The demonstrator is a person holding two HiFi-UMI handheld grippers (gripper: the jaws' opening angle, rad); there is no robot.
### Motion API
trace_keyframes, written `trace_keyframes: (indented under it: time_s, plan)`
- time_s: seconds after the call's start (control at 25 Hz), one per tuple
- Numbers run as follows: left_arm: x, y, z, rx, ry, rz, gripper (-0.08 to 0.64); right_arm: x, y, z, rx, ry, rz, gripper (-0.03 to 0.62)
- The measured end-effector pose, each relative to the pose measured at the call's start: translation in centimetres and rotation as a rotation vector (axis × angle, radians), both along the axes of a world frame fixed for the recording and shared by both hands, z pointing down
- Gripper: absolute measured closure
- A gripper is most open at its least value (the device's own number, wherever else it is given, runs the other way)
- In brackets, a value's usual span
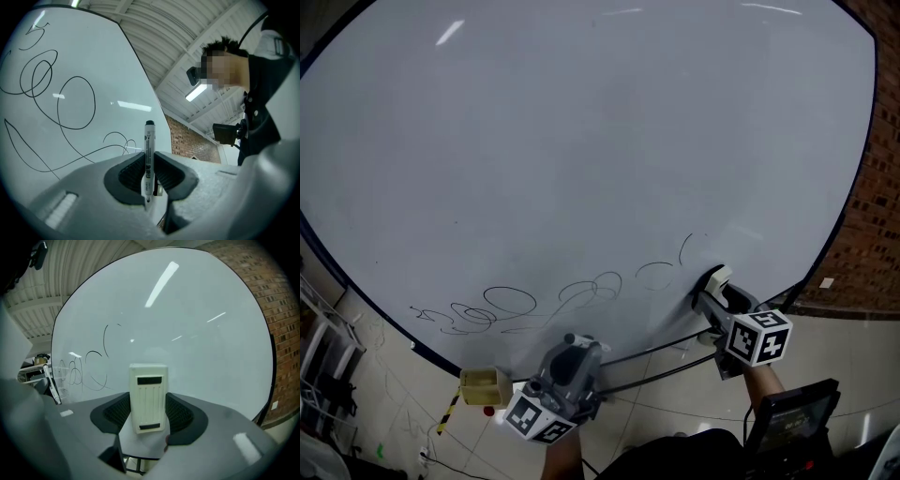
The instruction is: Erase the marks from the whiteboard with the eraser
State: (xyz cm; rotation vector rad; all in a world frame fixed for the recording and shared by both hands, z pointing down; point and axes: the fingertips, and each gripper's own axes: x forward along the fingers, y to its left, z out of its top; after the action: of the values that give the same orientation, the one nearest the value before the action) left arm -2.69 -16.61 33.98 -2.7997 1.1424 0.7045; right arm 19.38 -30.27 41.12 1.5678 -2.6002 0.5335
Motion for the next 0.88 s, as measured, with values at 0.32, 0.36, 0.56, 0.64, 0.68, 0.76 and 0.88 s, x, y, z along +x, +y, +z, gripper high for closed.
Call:
trace_keyframes:
  time_s: [0.32,0.36,0.56,0.64,0.68,0.76,0.88]
  plan:
    - [-2.3,0.3,0.0,0.000,0.027,-0.004,0.502,-5.2,1.6,-6.9,0.143,0.038,-0.065,0.354]
    - [-2.5,0.3,0.0,0.002,0.030,-0.003,0.502,-4.9,1.5,-8.2,0.160,0.030,-0.064,0.354]
    - [-3.4,0.6,-0.1,0.013,0.040,-0.002,0.502,-0.8,0.3,-12.6,0.180,-0.007,0.003,0.354]
    - [-3.7,0.7,0.0,0.013,0.044,-0.002,0.502,-0.5,0.2,-13.1,0.184,0.019,0.039,0.354]
    - [-3.9,0.8,0.1,0.013,0.047,-0.002,0.502,-0.7,0.2,-13.1,0.190,0.037,0.056,0.354]
    - [-4.3,0.8,0.2,0.013,0.054,0.001,0.502,-1.6,0.4,-13.3,0.209,0.071,0.078,0.354]
    - [-4.8,0.7,0.4,0.015,0.064,0.010,0.502,-4.2,1.2,-13.9,0.239,0.094,0.045,0.354]
